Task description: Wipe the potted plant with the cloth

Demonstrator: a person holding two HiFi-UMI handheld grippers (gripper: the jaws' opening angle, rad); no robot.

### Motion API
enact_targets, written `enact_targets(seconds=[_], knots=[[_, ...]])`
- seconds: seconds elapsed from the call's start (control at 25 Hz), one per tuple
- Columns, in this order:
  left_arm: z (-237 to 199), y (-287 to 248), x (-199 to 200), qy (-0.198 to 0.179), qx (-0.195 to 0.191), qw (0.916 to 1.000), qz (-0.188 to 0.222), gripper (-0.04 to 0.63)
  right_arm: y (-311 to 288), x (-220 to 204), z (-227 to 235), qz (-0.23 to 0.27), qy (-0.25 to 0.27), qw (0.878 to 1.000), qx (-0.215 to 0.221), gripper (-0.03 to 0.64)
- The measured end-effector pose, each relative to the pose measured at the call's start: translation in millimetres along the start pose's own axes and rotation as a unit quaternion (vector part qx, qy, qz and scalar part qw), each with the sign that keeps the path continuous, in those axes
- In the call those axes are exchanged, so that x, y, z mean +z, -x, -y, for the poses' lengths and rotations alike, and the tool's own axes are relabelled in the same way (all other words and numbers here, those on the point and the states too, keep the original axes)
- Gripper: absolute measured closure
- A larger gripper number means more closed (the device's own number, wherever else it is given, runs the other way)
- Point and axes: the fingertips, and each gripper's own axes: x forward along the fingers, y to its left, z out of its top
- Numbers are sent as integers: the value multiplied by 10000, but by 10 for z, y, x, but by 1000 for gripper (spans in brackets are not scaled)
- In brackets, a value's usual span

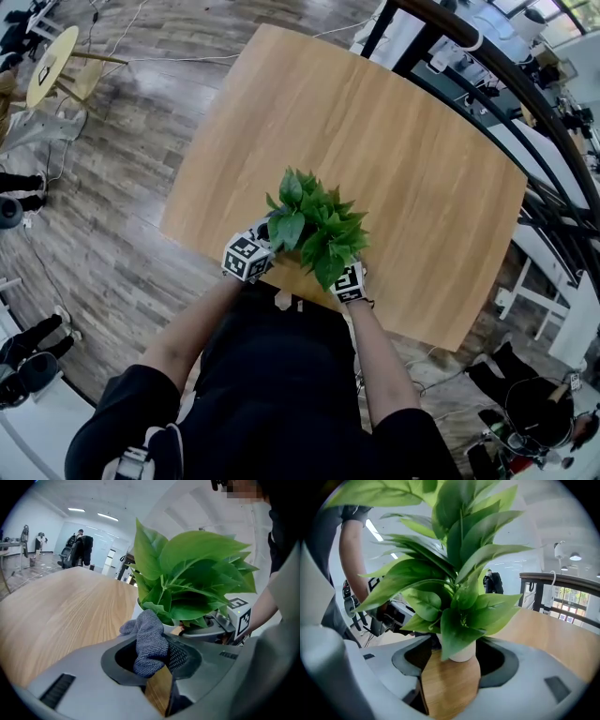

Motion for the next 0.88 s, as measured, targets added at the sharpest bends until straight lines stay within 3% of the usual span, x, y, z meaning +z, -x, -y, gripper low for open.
enact_targets(seconds=[0.24, 0.4, 0.52, 0.72, 0.88], knots=[[-167, 47, 74, 223, 242, 9993, 168, 472, 95, -109, -274, -144, -34, 9989, 447, 342], [-167, 30, 93, 179, 239, 9994, 157, 472, 103, -127, -30, -152, 113, 9998, -73, 341], [-172, 30, 115, 140, 263, 9994, 148, 472, 44, -40, -10, -124, 420, 9990, -98, 341], [-157, 45, 93, 344, 309, 9989, 107, 472, -35, -12, -58, -41, 15, 9998, -191, 341], [35, 47, -35, 28, 70, 9999, -149, 472, -57, -31, -19, -40, -121, 9990, -434, 342]])
